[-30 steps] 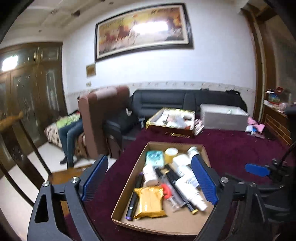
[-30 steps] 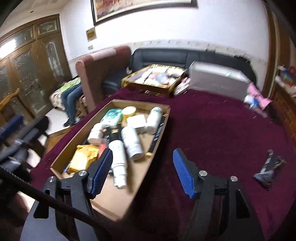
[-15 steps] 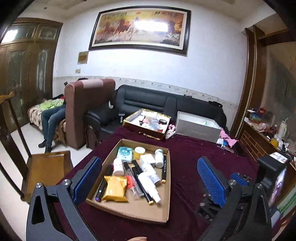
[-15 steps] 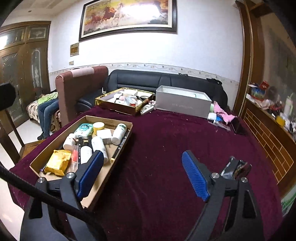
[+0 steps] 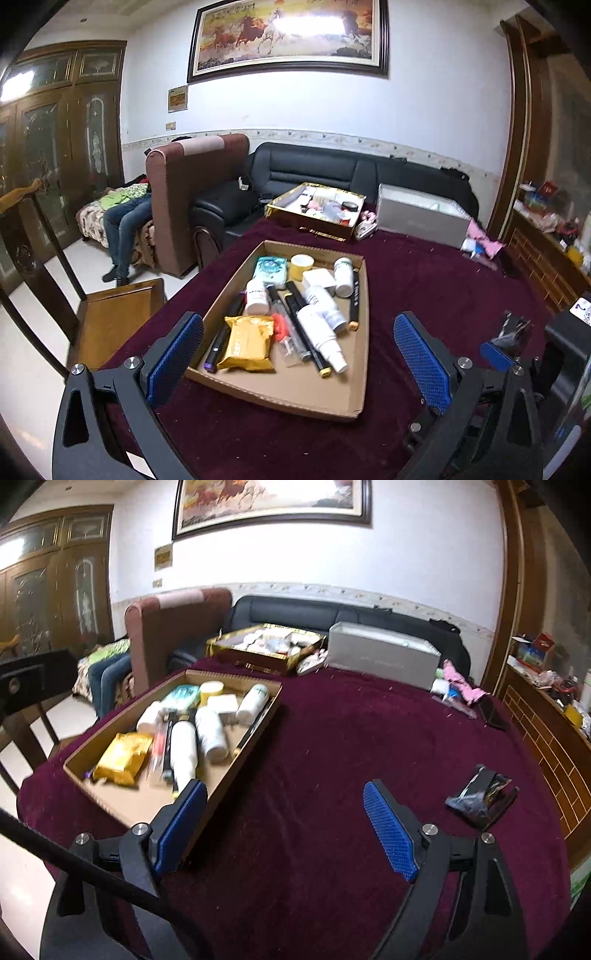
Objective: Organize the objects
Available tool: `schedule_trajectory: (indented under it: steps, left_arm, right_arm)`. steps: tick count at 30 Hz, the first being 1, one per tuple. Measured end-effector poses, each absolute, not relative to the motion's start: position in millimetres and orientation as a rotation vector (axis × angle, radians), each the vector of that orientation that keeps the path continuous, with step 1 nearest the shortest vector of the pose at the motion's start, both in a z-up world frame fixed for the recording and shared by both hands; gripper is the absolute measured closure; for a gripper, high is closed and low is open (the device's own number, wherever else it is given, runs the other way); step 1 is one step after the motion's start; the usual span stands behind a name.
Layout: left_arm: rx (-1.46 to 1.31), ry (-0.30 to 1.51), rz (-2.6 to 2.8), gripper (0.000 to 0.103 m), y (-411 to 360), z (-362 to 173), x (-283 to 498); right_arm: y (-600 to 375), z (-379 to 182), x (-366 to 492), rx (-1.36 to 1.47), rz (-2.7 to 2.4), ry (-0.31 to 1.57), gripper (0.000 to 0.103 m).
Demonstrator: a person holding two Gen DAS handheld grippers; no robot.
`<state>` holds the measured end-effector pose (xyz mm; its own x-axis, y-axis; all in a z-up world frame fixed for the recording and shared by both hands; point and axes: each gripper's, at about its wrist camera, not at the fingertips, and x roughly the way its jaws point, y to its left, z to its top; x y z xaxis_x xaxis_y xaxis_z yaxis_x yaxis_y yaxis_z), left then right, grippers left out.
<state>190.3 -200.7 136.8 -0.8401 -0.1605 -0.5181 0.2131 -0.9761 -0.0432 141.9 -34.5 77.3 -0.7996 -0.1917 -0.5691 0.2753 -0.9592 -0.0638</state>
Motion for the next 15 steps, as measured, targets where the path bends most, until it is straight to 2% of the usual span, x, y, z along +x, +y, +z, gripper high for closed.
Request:
schedule_trajectory:
  steps: [6,15]
  left_arm:
    - [0.817,0.097,-2.791,0.002,-204,125,185]
    - [0.899,0.154,-2.745,0.002,-223,106,175]
  right_arm:
    - [-48,68,143,0.870,-2.726,0.274,0.016]
    - [-57,64,139,0.885,-2.713,0.293,0.016]
